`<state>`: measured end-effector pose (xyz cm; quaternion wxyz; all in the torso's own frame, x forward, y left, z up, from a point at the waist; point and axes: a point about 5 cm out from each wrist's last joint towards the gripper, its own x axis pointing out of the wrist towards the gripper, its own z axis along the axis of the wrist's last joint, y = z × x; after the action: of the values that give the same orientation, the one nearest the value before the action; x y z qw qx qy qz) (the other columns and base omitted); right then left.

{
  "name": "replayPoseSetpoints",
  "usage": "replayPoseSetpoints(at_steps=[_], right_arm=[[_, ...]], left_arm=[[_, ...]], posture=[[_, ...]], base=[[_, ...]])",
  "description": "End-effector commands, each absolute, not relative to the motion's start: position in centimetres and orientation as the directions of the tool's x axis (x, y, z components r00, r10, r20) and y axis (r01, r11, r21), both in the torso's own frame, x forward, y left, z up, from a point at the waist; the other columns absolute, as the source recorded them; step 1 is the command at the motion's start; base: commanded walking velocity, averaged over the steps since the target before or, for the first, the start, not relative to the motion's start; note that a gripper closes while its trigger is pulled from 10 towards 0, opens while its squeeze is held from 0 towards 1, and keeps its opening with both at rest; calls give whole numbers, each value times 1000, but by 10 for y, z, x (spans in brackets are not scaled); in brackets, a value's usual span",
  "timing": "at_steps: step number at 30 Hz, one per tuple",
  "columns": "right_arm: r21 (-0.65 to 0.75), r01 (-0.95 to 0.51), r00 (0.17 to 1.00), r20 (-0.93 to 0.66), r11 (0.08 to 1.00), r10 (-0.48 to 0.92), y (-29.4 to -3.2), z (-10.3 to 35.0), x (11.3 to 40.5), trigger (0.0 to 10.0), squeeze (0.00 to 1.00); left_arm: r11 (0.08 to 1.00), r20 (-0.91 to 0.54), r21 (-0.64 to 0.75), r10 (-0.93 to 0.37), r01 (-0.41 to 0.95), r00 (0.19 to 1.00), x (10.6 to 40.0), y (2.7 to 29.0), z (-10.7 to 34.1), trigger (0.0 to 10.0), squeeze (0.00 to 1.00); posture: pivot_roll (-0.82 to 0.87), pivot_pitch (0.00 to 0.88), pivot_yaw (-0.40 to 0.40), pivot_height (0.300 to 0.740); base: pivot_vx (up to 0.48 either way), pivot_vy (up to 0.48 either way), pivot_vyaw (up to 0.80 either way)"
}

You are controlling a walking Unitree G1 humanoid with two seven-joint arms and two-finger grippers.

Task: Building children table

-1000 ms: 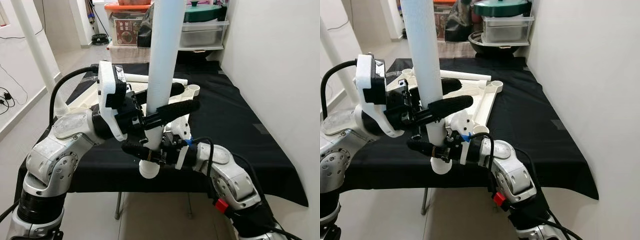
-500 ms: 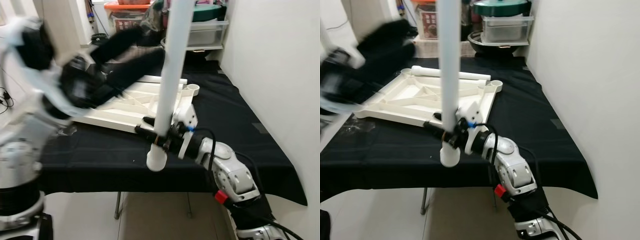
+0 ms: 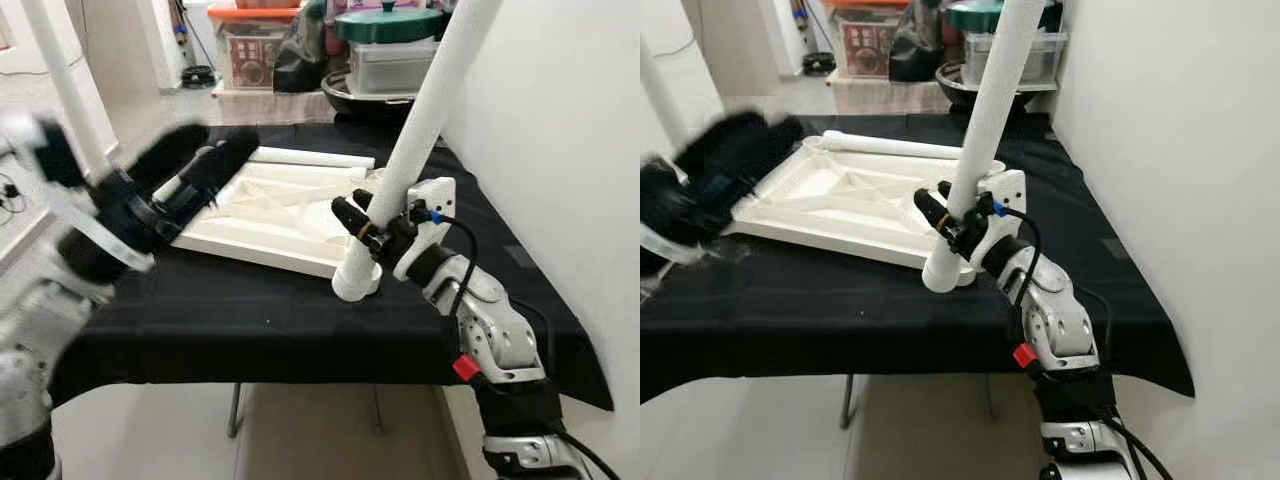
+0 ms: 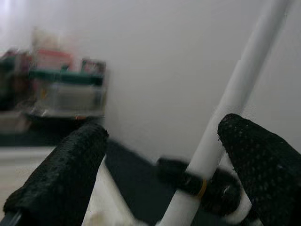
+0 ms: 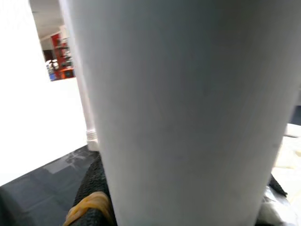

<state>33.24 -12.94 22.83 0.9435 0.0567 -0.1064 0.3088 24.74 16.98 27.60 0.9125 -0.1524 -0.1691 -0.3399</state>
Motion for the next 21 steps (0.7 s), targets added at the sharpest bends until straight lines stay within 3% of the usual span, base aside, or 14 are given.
replayPoseSetpoints(at_steps=[1,4,9,16,21], right_arm=[[45,-559,810,243,828,534,-136,231,329,10000,0],[42,-517,837,238,855,494,-140,231,323,10000,0],[43,-500,851,209,865,481,-138,227,321,10000,0],[19,-530,835,188,848,518,-129,223,316,10000,0],[72,-582,800,230,810,555,-126,227,310,10000,0]], left_arm=[[764,297,-208,-546,611,783,251,158,249,10000,0],[807,218,-259,-487,531,846,249,146,225,10000,0],[836,162,-216,-478,504,863,246,144,207,10000,0],[847,132,-215,-467,485,874,237,135,190,10000,0],[846,151,-227,-460,483,875,235,127,191,10000,0]], posture=[[-9,45,8,740],[-9,56,6,740],[-11,67,10,740],[-11,83,8,740],[-10,90,2,740]], base=[[0,0,0],[0,0,0],[0,0,-160],[312,0,-163],[328,0,405]])
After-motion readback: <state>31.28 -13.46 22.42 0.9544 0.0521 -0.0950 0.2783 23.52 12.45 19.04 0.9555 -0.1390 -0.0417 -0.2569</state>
